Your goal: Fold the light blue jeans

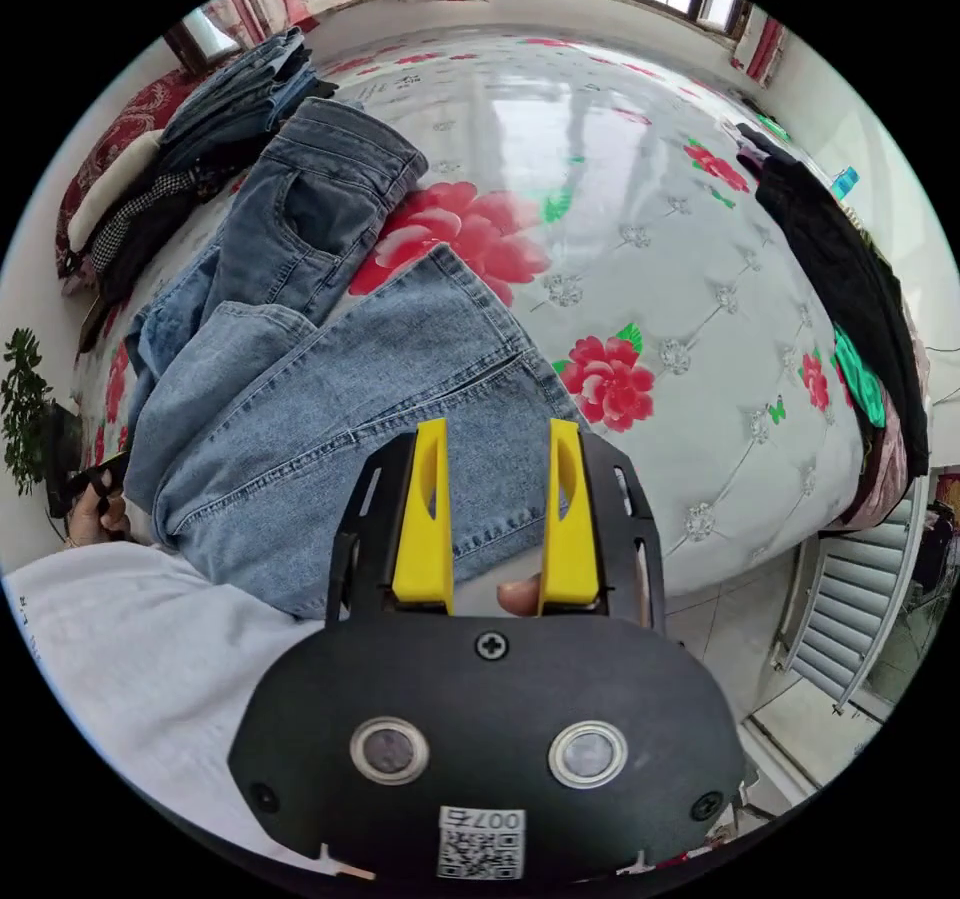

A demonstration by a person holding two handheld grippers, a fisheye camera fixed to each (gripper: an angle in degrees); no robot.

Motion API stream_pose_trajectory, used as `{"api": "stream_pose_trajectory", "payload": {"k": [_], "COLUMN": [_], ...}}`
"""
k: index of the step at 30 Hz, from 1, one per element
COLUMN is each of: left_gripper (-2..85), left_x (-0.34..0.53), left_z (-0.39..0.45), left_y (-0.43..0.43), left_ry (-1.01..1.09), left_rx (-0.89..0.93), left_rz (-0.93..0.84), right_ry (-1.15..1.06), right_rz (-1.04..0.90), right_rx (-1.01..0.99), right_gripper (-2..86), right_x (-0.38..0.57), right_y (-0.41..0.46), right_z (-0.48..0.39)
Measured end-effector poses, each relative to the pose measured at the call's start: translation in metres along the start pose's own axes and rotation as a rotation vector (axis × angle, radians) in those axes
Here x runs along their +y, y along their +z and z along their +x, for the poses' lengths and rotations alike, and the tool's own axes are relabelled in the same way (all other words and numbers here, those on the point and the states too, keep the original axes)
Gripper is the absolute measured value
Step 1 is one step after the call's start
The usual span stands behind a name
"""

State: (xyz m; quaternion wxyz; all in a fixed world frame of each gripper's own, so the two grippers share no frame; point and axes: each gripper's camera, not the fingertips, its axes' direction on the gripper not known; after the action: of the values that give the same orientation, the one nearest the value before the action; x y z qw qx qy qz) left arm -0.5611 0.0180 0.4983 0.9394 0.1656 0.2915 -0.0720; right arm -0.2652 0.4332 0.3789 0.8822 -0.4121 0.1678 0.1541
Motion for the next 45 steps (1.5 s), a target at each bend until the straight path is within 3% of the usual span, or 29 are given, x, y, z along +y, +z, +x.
{"api": "stream_pose_trajectory", "payload": {"k": [1, 6, 13, 15, 17, 21, 25, 27, 30, 33, 37, 41, 45], "left_gripper": [7.6, 4.3, 4.4, 7.0, 12.6, 20.3, 20.4, 5.4, 0.6, -0.1, -0.3, -0.1, 0.1], "left_x": [-0.003, -0.007, 0.008, 0.029, 0.047, 0.081, 0.103, 0.120, 0.134, 0.157, 0.183, 0.191, 0.174], "left_z": [0.004, 0.026, 0.037, 0.035, 0.042, 0.083, 0.116, 0.089, 0.050, 0.011, -0.024, -0.018, 0.001], "left_y": [-0.001, -0.049, -0.157, -0.196, -0.214, -0.208, -0.196, -0.213, -0.241, -0.291, -0.363, -0.406, -0.388], "left_ry": [0.025, 0.126, 0.210, 0.225, 0.293, 0.432, 0.472, 0.373, 0.236, 0.094, -0.085, -0.123, -0.121], "left_rx": [0.007, -0.049, -0.200, -0.193, -0.088, 0.114, 0.288, 0.399, 0.332, 0.125, -0.063, -0.152, -0.107], "left_rz": [-0.006, 0.031, 0.197, 0.341, 0.402, 0.435, 0.529, 0.688, 0.743, 0.813, 0.935, 1.036, 1.020], "right_ry": [0.039, -0.030, 0.012, -0.023, -0.154, -0.479, -0.910, -0.988, -0.966, -0.852, -0.572, -0.410, -0.432], "right_rz": [-0.087, -0.052, 0.068, 0.143, 0.231, 0.249, 0.125, 0.099, 0.128, 0.165, 0.134, -0.035, -0.050], "right_rx": [-0.023, 0.046, -0.375, -0.481, -0.658, -0.806, -1.166, -1.118, -1.161, -1.002, -0.555, -0.558, -0.474], "right_gripper": [7.6, 1.9, -0.1, -0.2, -0.2, -0.2, -0.1, 0.1, 0.9, 3.6, 8.1, 10.6, 11.8], "right_x": [0.000, 0.009, 0.014, 0.012, 0.003, -0.018, -0.016, -0.008, -0.011, -0.019, -0.037, -0.047, -0.047], "right_y": [0.019, 0.021, 0.001, -0.018, -0.051, -0.100, -0.138, -0.141, -0.142, -0.124, -0.061, -0.002, 0.016], "right_z": [0.004, -0.015, 0.009, 0.005, -0.016, -0.084, -0.182, -0.207, -0.200, -0.174, -0.120, -0.100, -0.125]}}
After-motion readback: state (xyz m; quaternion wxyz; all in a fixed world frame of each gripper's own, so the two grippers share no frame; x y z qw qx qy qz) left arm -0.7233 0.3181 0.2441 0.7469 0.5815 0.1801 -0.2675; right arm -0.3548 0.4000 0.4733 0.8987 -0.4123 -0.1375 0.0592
